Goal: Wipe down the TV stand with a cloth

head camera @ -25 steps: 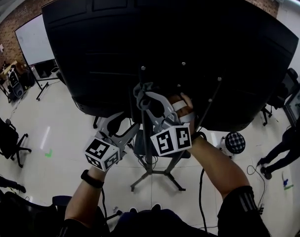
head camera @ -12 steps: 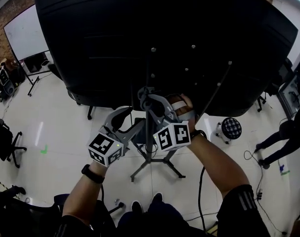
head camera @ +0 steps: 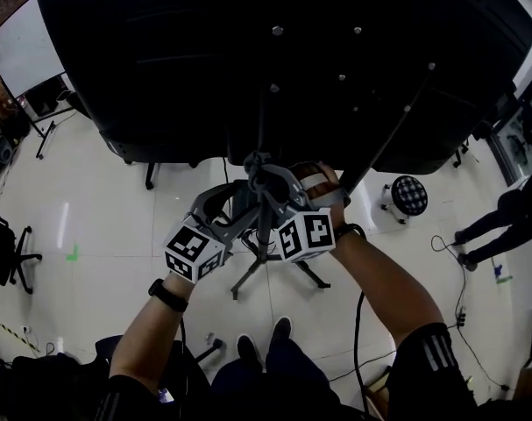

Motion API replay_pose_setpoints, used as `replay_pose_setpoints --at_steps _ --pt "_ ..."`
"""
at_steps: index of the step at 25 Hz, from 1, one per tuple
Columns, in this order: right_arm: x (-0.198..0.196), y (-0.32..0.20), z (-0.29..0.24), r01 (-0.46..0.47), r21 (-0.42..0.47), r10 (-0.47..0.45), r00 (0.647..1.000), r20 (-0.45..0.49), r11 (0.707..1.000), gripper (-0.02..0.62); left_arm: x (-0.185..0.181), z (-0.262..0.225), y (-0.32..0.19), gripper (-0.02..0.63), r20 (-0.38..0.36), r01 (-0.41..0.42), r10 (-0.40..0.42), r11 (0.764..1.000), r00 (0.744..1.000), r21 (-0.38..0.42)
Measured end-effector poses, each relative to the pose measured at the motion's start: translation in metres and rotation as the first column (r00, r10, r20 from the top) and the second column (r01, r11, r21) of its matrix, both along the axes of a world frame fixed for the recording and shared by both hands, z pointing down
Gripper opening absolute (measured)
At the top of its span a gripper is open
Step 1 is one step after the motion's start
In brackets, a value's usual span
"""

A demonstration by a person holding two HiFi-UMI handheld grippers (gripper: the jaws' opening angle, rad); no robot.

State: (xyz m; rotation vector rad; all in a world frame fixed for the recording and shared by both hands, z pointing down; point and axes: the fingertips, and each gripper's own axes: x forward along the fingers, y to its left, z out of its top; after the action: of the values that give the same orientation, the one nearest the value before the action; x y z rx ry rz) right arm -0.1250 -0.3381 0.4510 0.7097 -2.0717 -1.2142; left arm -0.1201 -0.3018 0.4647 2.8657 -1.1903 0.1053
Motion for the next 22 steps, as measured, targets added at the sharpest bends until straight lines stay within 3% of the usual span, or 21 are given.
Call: replay_pose_setpoints --at_steps 13,22 --pt "-0.001 0.001 0.150 -0.038 -0.155 0.024 0.995 -0.092 0.987 0.048 -0.011 0.138 -0.005 0.284 0.032 -0.002 0.006 0.989 0.999 -0.146" --pt "0.007 0.000 0.252 -0.089 -0.245 0.057 0.989 -0.135 0.965 0.048 -0.009 0.236 -0.001 0.293 0.024 -0.012 0.019 0.965 1.000 -0.261"
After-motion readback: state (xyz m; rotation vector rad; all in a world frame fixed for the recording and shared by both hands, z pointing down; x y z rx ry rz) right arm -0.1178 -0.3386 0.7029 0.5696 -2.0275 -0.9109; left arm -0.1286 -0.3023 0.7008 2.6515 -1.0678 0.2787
